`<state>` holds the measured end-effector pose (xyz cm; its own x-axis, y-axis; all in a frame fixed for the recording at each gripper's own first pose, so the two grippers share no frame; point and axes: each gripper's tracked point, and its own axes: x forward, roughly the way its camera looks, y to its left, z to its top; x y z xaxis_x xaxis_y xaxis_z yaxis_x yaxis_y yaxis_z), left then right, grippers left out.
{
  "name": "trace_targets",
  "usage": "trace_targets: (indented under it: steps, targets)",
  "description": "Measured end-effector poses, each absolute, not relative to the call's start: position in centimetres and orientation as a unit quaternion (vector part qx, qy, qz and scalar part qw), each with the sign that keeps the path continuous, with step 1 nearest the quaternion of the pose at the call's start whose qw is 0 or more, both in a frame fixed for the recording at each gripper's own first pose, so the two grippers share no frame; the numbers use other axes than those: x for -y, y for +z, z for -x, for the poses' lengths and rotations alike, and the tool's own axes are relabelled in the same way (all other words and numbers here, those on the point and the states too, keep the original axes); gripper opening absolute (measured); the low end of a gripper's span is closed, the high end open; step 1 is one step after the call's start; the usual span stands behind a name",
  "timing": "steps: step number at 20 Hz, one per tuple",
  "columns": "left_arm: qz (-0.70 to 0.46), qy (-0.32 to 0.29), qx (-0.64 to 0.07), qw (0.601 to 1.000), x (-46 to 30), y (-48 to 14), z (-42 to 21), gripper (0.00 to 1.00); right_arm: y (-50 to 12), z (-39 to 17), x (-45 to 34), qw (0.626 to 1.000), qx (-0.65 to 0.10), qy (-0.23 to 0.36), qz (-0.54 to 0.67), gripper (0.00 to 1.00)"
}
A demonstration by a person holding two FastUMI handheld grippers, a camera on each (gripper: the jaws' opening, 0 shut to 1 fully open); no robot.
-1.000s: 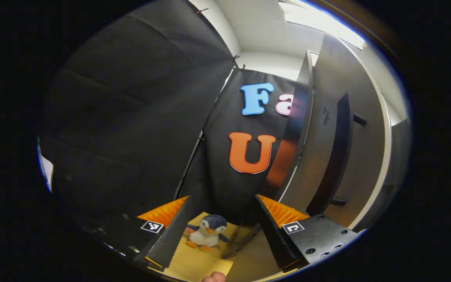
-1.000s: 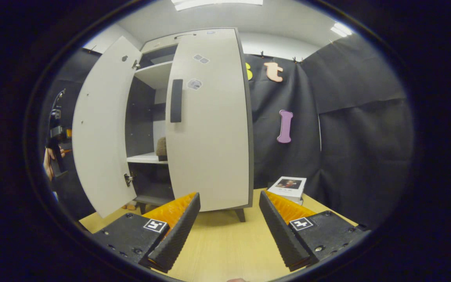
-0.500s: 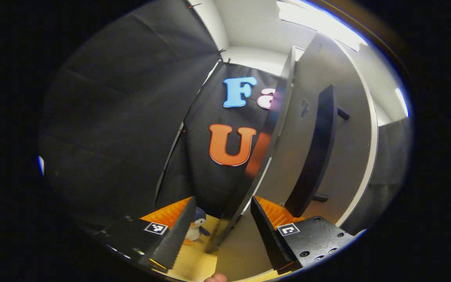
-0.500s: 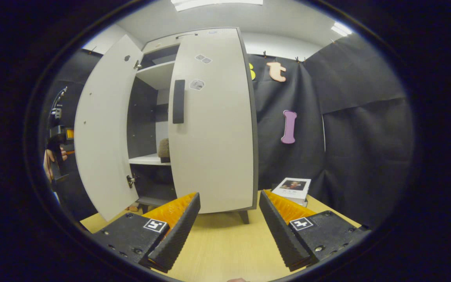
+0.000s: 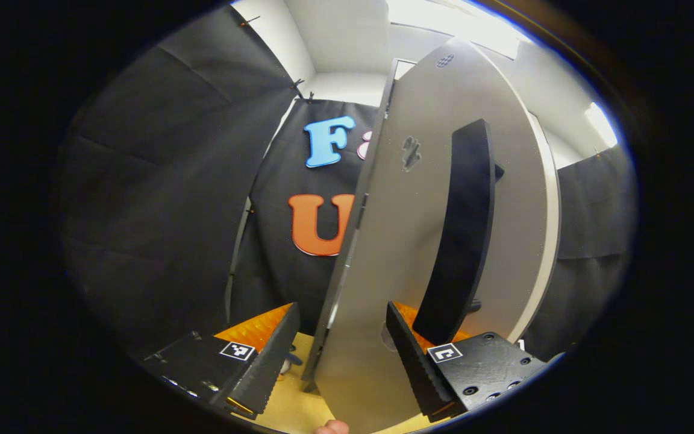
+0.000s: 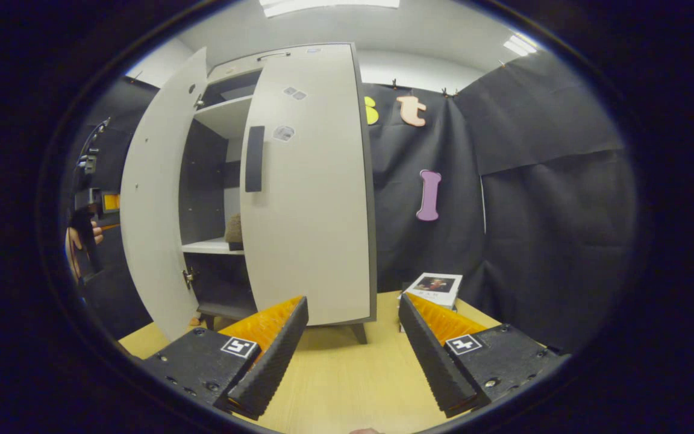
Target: Grab one shoe with the right hand and put it into the shoe cabinet, grab the other shoe with the left hand and put it into the shoe cabinet; then close the right door with the right hand and the left door with the left hand.
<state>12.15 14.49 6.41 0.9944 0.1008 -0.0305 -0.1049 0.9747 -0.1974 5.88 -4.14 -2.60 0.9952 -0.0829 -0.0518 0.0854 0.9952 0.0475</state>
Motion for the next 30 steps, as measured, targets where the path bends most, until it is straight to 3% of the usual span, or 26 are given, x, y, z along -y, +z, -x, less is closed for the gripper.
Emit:
trace_targets:
  steps: [1,3,4,5,6,10,11,12,13,15,20,21,23,26,28,30]
  targets:
    - [0.093,0.053,-0.010,0.994,-14.1,6.4,-12.4,0.89,-2.6,-5.8,4.3,0.998,-0.025,-0.045,-0.026,0.94]
    - [0.074,0.051,-0.007,0.996,-13.2,6.4,-13.2,0.99,-2.8,-5.6,4.6,0.998,-0.028,-0.048,-0.028,0.95]
    - [0.064,0.050,-0.007,0.997,-12.5,6.3,-13.6,0.91,-2.8,-5.5,4.8,0.998,-0.028,-0.049,-0.028,0.95]
    - [0.055,0.050,-0.008,0.997,-12.1,6.2,-14.1,0.99,-2.8,-5.4,5.0,0.998,-0.027,-0.052,-0.027,0.95]
    - [0.049,0.047,-0.008,0.998,-11.5,6.2,-14.5,0.91,-2.8,-5.3,5.2,0.998,-0.027,-0.055,-0.027,0.94]
    - [0.040,0.041,-0.011,0.998,-9.8,5.6,-15.7,0.99,-3.0,-4.8,5.9,0.997,-0.027,-0.064,-0.032,0.94]
    - [0.036,0.044,-0.010,0.998,-9.8,5.6,-15.7,0.94,-2.9,-4.7,6.2,0.997,-0.026,-0.066,-0.034,0.99]
    - [0.032,0.045,-0.007,0.998,-9.8,5.7,-15.8,0.99,-2.8,-4.5,6.4,0.997,-0.024,-0.069,-0.035,0.94]
    - [0.028,0.044,-0.005,0.999,-9.9,5.7,-15.6,0.95,-2.8,-4.5,6.5,0.997,-0.024,-0.071,-0.035,0.94]
    - [0.029,0.045,-0.005,0.999,-10.0,5.9,-15.1,0.99,-2.8,-4.4,6.8,0.996,-0.024,-0.074,-0.036,0.94]
    - [0.010,0.054,-0.004,0.999,-10.8,6.5,-12.2,0.95,-2.6,-4.9,6.2,0.997,-0.024,-0.066,-0.037,0.94]
    - [0.004,0.053,-0.005,0.999,-10.7,6.4,-11.4,0.95,-2.6,-5.0,5.9,0.997,-0.024,-0.062,-0.037,0.99]
    - [0.001,0.043,0.004,0.999,-10.1,6.4,-10.3,0.99,-2.7,-5.2,5.0,0.998,-0.024,-0.052,-0.035,0.95]
    - [0.002,0.030,-0.004,1.000,-8.8,4.8,-8.2,0.94,-2.6,-5.3,3.8,0.999,-0.024,-0.037,-0.031,0.94]
    - [0.007,0.014,-0.004,1.000,-8.0,3.9,-7.0,0.99,-2.4,-5.1,3.1,0.999,-0.022,-0.030,-0.028,0.94]
    - [0.025,0.004,-0.006,1.000,-7.1,2.5,-5.8,0.94,-2.2,-4.8,2.5,0.999,-0.020,-0.023,-0.027,0.99]
